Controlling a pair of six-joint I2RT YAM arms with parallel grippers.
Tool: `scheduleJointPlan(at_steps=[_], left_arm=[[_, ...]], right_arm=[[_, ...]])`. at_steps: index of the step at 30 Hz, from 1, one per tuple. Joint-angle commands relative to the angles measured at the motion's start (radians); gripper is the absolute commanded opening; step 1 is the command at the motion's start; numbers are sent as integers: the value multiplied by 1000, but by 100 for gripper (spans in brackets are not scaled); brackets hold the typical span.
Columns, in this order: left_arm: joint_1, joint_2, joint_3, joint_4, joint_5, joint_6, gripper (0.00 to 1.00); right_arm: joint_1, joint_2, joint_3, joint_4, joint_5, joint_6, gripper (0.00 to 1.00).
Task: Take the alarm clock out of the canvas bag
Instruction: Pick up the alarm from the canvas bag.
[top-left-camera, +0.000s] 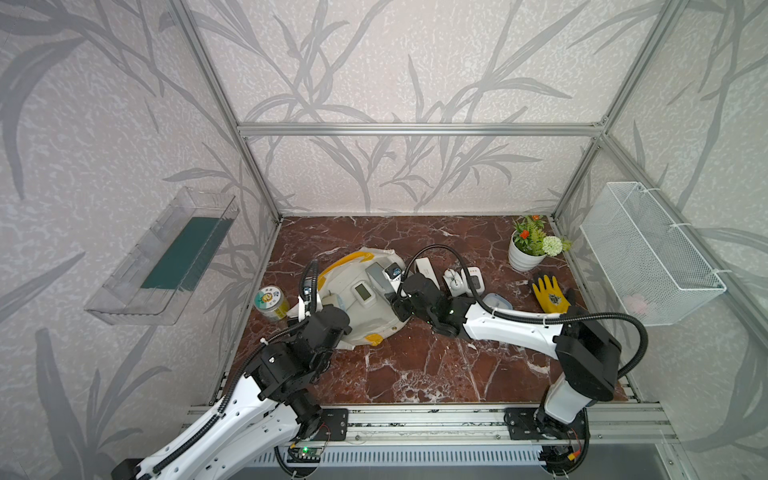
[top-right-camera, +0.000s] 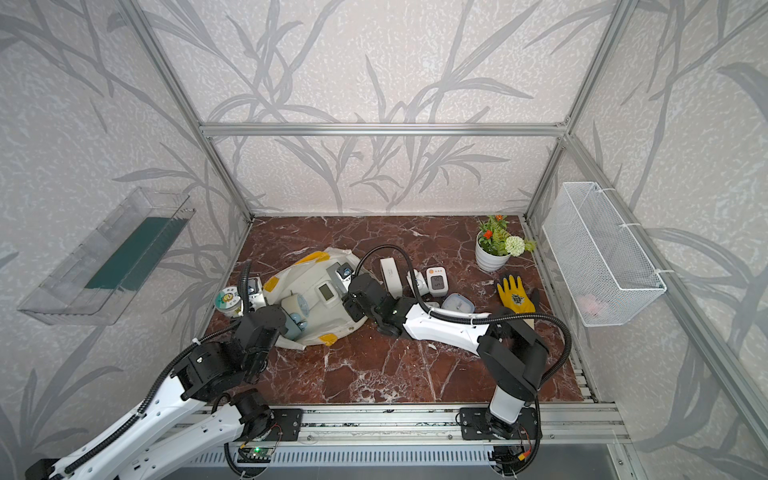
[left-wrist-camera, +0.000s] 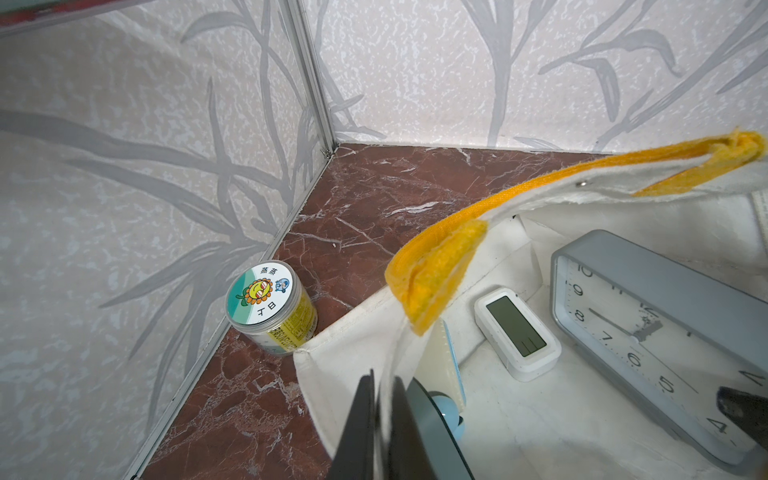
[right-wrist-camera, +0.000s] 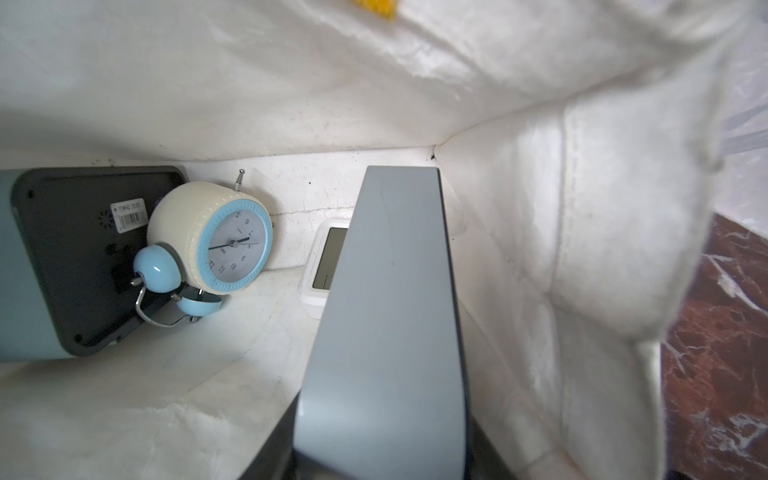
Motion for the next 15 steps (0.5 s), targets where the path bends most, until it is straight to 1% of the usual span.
scheduleJointPlan(at_steps=[1,15], left_arm=[[7,3,27,-32,-22,-34,0],[11,15,23,-35,-17,-35,0]], right_arm=[[8,-71,-5,12,21,-4,18],[13,-258,-114,4,27,28,18]])
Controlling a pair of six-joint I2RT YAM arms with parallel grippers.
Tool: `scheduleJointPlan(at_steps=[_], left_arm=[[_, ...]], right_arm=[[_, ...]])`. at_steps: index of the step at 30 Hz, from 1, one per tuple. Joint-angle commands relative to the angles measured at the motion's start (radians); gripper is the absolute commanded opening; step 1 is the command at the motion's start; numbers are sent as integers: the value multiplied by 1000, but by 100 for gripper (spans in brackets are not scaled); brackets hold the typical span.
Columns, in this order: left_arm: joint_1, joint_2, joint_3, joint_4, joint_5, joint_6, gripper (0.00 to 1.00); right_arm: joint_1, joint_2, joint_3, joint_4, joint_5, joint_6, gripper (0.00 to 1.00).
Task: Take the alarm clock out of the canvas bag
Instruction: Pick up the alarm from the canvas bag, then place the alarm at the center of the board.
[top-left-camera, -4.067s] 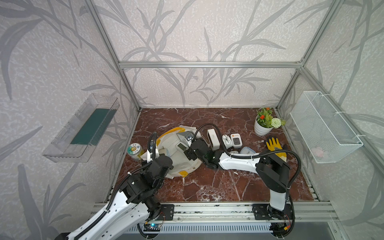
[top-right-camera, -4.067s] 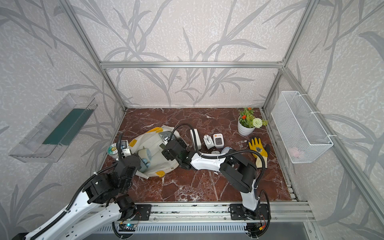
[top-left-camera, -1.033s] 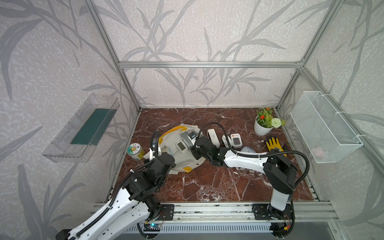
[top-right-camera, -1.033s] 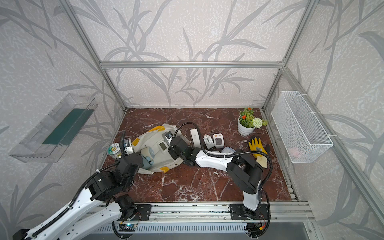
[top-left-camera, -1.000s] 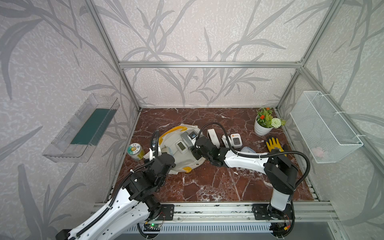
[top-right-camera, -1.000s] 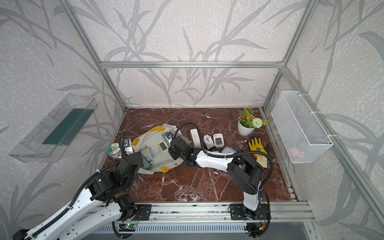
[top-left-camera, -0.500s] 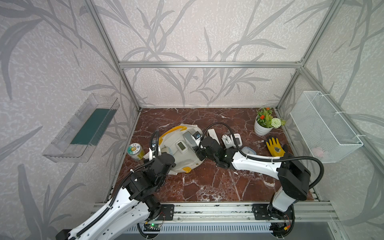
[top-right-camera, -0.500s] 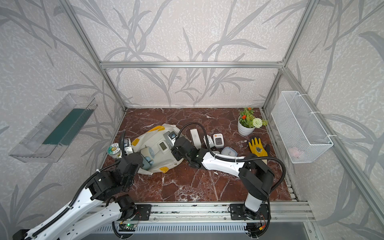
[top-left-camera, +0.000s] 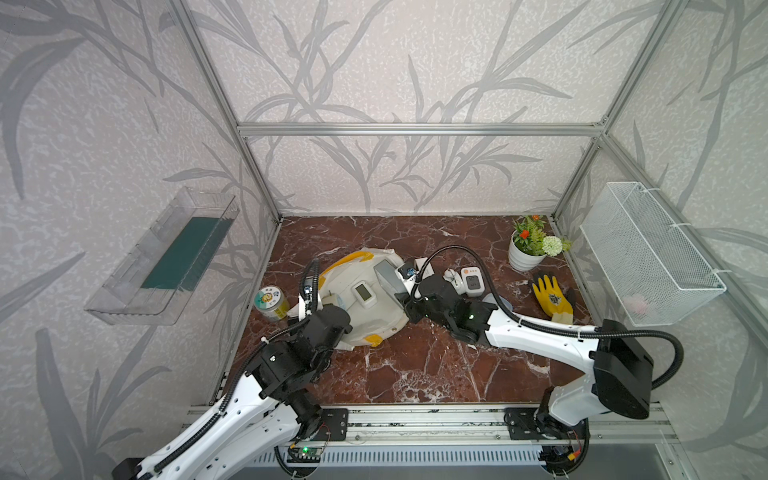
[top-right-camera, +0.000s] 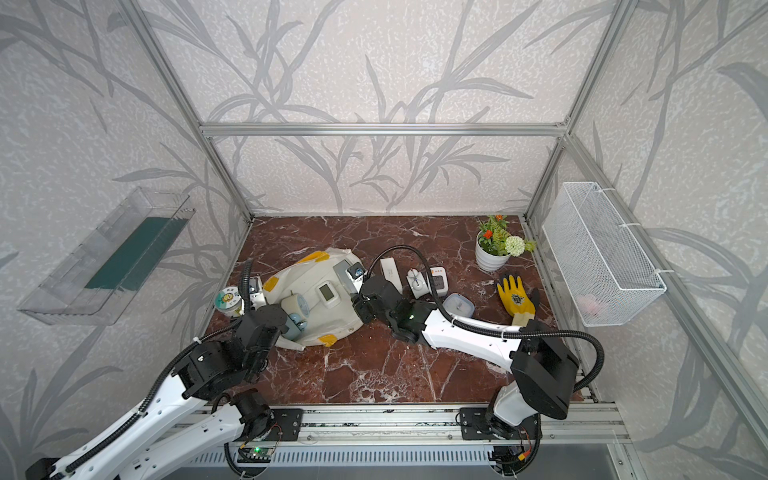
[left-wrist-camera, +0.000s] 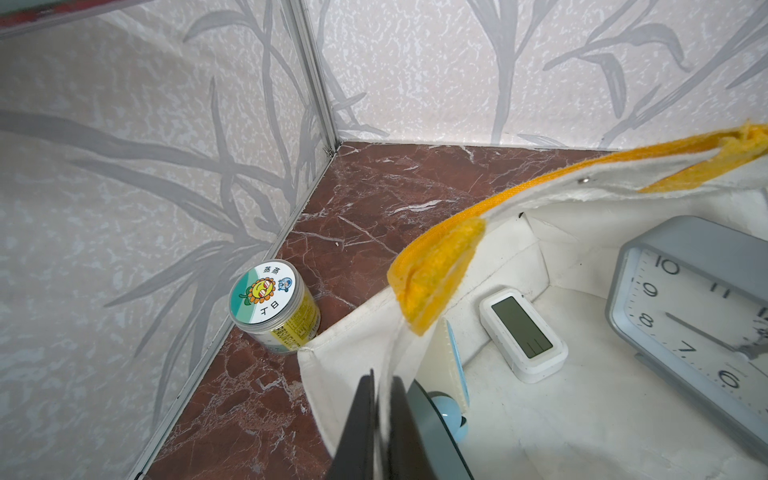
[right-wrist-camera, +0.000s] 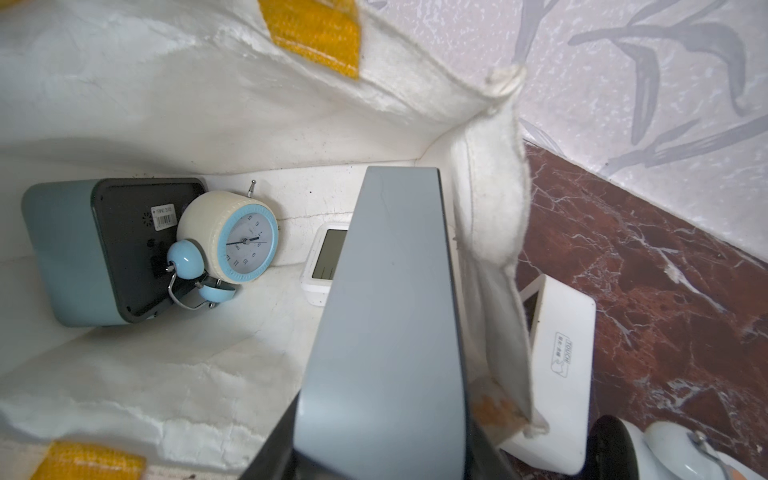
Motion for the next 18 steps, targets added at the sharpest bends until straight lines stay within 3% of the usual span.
scheduleJointPlan(at_steps=[1,18], left_arm=[[5,4,17,-34,-17,-37,0],[10,-3,7,-62,-25,-63,0]], right_arm=[[8,-89,-18,43,16,22,18],[4,-268,-46,54,72,-11,19]])
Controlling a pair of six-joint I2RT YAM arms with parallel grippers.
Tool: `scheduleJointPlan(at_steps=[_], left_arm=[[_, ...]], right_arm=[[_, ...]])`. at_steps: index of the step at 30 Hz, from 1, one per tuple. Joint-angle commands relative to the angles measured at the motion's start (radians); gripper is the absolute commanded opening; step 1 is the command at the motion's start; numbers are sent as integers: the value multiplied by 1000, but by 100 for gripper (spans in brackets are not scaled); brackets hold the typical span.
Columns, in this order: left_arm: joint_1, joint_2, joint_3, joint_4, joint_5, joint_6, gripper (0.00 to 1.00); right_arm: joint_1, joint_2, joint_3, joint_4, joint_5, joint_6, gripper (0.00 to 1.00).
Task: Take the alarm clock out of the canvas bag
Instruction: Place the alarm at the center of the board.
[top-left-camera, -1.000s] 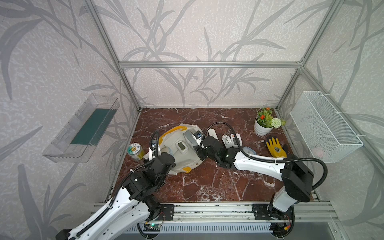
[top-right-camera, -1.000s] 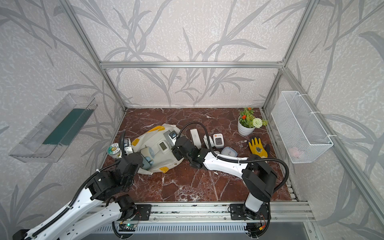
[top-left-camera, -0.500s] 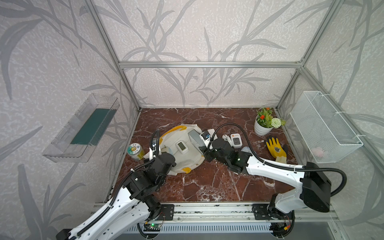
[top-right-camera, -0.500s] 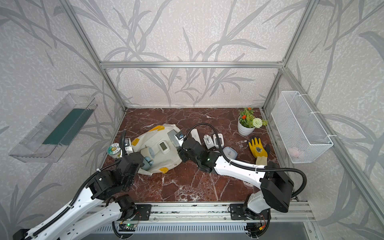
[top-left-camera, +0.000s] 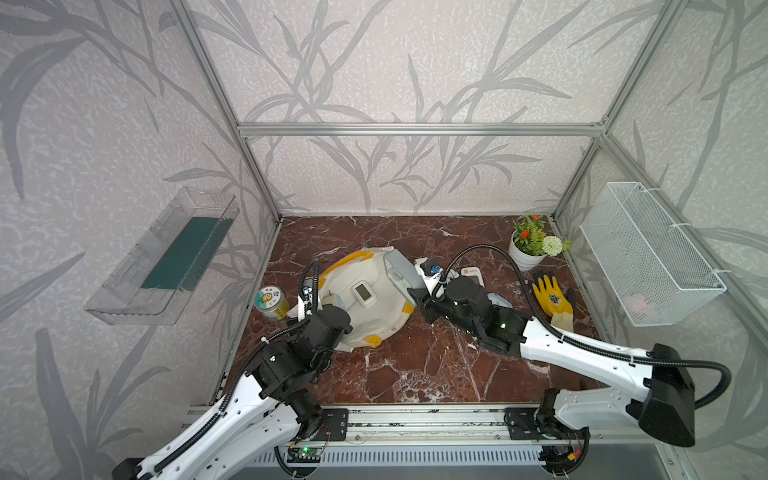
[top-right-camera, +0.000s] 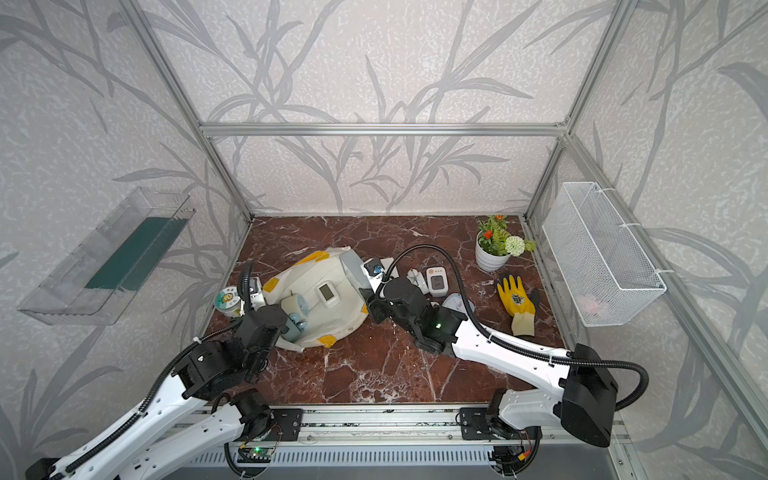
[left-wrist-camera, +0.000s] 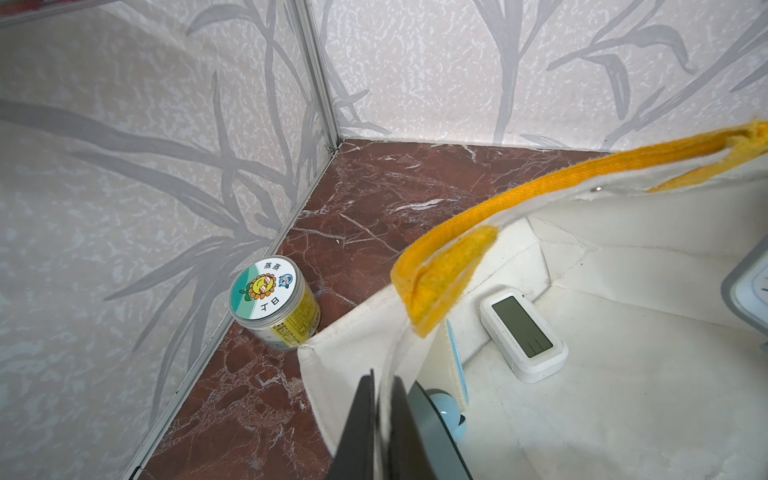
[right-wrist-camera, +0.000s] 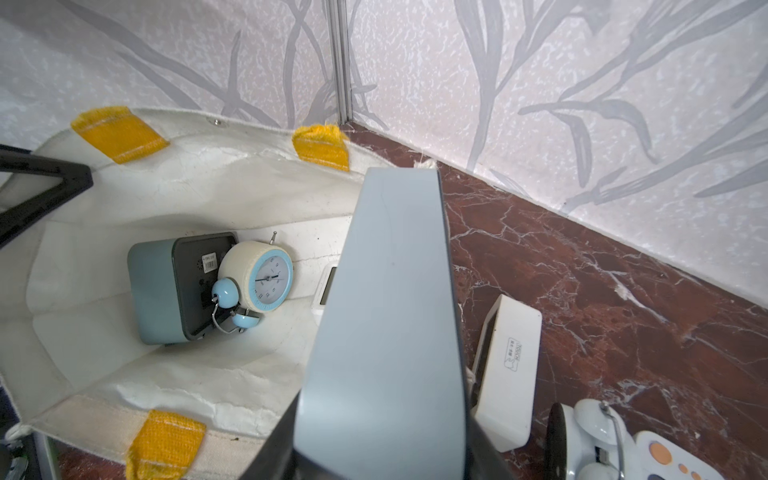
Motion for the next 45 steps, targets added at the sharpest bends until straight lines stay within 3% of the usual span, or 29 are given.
scheduleJointPlan(at_steps=[1,26,45], left_arm=[[8,-3,6,-50,-23,-40,0],[12,-3,2,-66,-28,-57,0],[22,-54,6,-132,-68,-84,0]], right_arm=[[-3,-48,19,68,47,-21,19],[-124,-93,8,103,84,10,21],[-204,83,16,160,18,34,22]])
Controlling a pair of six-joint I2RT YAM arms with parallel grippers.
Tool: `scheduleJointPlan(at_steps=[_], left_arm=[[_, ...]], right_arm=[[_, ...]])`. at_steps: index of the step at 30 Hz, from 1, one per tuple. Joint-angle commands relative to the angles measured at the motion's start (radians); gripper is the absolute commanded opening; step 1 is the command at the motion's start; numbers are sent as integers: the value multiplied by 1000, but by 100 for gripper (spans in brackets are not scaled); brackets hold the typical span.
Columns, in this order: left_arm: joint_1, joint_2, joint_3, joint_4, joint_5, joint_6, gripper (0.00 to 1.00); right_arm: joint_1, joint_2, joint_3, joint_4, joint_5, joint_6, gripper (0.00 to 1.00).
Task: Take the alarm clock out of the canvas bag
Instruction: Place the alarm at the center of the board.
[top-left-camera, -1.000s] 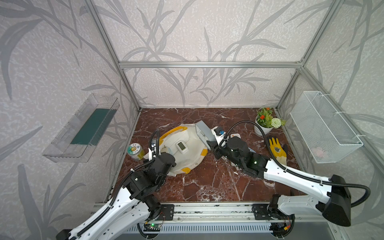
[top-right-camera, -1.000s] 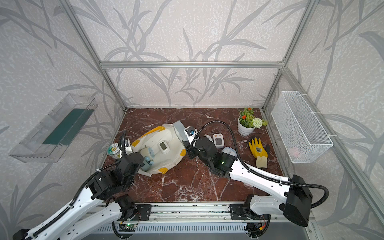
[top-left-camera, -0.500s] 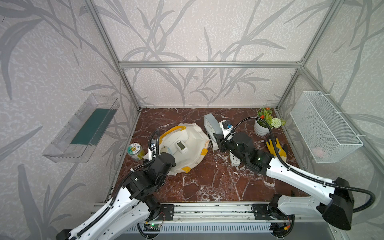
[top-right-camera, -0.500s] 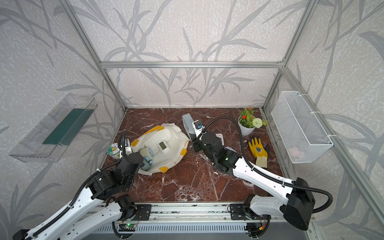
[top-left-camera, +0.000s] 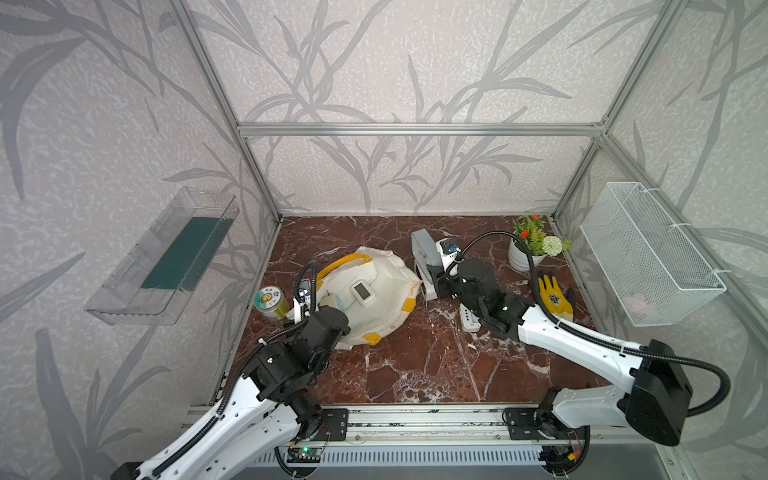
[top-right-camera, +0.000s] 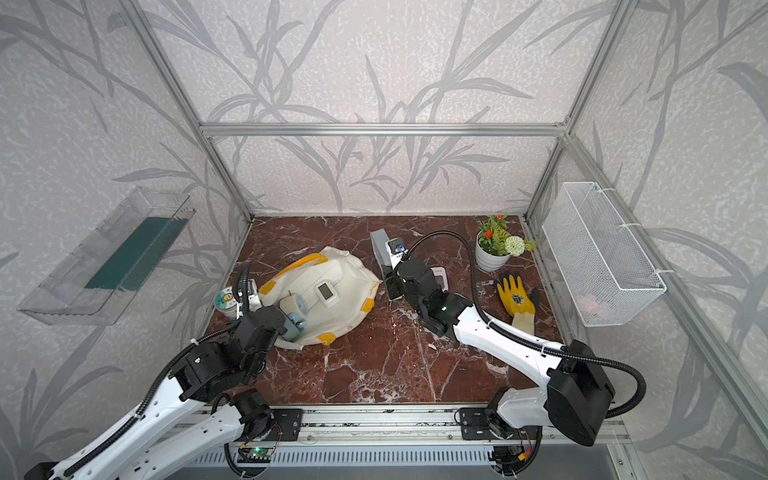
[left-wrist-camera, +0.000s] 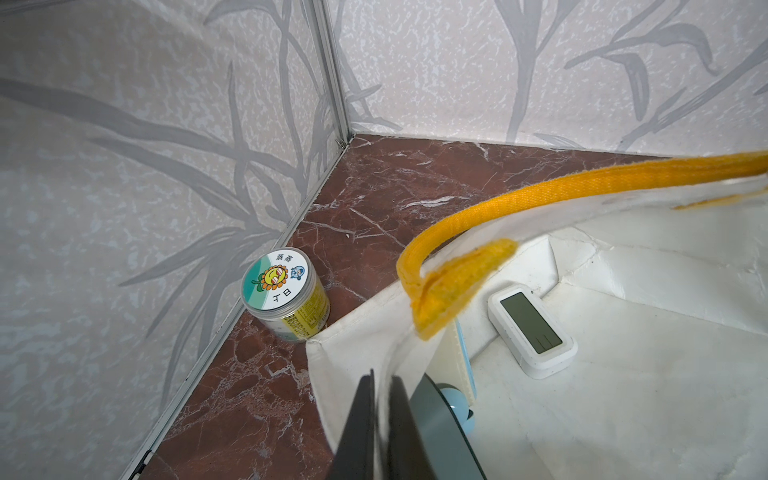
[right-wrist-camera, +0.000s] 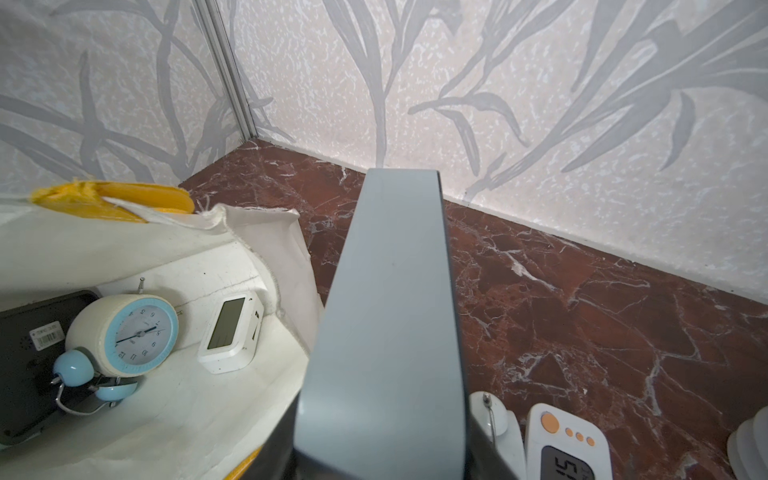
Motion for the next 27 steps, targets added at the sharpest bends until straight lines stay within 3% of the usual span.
scheduleJointPlan(at_steps=[1,16,27], left_arm=[[10,-31,8,-92,-62,-46,0],[21,-89,39,-214,-128,-62,0],[24,-94,35,-211,-124,-64,0]], right_arm=[[-7,14,17,103,-23,21,22],[29,159,29,113,-34,93,21],[94,295,104,108,120,144,21]])
